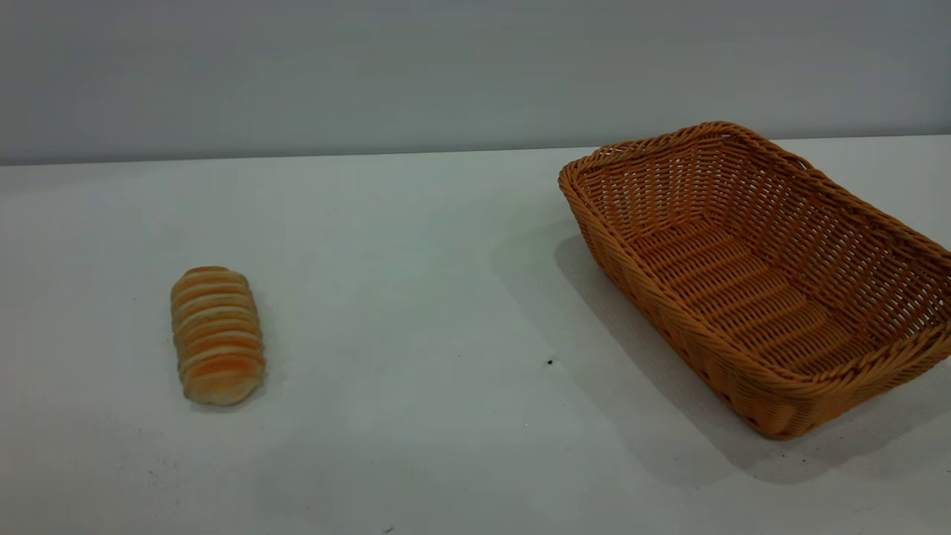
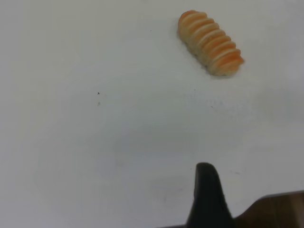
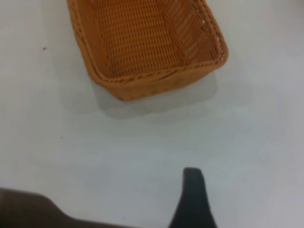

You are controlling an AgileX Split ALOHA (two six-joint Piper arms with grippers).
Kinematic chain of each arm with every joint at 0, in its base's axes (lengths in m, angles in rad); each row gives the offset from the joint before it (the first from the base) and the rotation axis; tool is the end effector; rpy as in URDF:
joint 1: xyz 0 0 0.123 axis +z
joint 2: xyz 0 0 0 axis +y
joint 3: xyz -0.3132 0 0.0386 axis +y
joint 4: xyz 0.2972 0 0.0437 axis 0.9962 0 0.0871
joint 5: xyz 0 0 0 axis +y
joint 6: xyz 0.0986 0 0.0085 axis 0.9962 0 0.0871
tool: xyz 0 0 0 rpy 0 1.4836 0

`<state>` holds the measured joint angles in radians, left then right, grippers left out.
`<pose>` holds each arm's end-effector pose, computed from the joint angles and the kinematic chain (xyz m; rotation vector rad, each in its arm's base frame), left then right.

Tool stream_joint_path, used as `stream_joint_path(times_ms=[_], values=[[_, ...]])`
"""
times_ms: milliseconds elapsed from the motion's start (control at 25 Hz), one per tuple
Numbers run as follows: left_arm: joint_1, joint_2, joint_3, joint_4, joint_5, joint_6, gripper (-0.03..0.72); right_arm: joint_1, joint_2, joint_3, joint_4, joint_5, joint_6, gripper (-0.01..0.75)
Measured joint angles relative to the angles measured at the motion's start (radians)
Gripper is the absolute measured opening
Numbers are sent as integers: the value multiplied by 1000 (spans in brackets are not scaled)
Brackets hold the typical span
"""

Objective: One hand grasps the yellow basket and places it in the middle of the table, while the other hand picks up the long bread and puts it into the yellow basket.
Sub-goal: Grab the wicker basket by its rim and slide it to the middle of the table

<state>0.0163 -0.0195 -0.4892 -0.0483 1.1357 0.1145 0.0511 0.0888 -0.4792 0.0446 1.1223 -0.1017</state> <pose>0.0092 -0.0042 0.2875 0.1082 2.1069 0.0199 0.0284 0.0054 0.2832 -0.1698 2.2081 0.0272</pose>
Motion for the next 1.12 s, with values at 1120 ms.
stream_joint_path(times_ms=[1120], values=[[-126,583,-17,14,-492,-200,492,159,448,-4,50,-329,317,556]])
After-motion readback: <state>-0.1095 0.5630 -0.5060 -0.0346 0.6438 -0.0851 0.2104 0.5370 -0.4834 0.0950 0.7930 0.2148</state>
